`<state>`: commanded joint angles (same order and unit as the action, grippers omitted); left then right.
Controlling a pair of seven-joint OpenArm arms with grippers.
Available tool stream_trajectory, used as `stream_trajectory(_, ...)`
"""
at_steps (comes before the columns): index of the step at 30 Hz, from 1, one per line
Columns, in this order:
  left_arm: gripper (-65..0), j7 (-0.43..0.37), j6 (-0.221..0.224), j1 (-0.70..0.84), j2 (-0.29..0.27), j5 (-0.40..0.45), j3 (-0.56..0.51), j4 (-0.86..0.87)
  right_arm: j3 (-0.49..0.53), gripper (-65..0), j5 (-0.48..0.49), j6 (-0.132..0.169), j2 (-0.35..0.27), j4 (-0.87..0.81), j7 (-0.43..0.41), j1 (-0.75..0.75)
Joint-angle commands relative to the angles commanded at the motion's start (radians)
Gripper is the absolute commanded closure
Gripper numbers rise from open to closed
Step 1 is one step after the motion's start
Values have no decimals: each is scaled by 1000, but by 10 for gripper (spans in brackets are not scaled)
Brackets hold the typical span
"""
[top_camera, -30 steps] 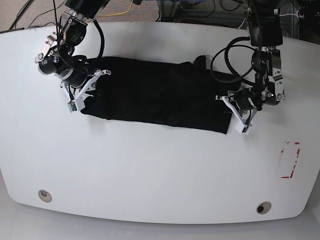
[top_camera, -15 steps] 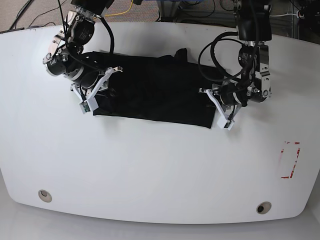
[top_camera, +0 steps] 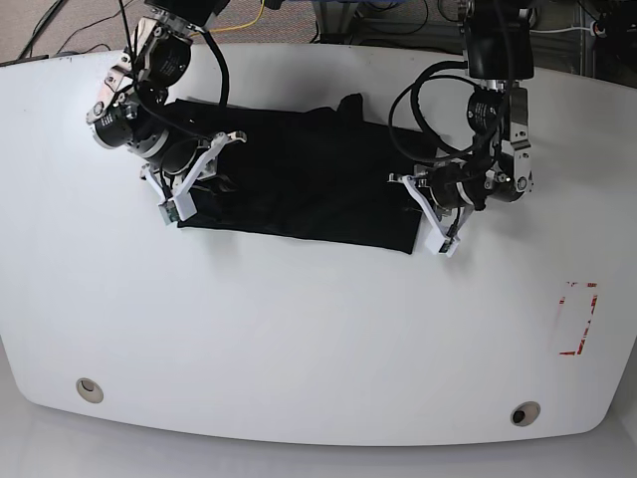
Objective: Layout the t-shirt on the table in an organized manner, then fold the t-shirt properly
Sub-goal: 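Lift the held ends and fold them toward each other over the middle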
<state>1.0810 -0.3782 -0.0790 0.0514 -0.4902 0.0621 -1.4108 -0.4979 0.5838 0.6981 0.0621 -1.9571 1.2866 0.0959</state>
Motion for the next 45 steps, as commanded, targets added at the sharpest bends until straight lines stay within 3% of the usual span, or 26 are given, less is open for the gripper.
stream_trajectory(7,0,-2,0,0,0,2,0,5,-2,-465,6,0,-58,-18,0,8)
stream_trajectory(10,0,-2,0,0,0,2,0,6,6,-533,3,0,-61,-43,-3,26)
stream_trajectory(16,0,-3,0,0,2,2,0,6,15,-545,0,0,-89,-34,-69,48)
stream_trajectory(20,0,-3,0,0,5,2,0,6,87,-547,-14,0,-137,-15,-123,61)
stream_trajectory(24,0,-3,-2,0,6,2,0,6,195,-547,-143,0,-161,-2,-239,97)
stream_trajectory(29,0,-3,-2,0,6,2,0,6,249,-547,-307,0,-161,25,-371,130)
stream_trajectory(38,0,-3,-5,0,8,3,0,6,227,-545,-381,0,-173,117,-505,133)
stream_trajectory(45,0,-3,-5,2,12,3,0,6,170,-545,-373,0,-204,176,-532,126)
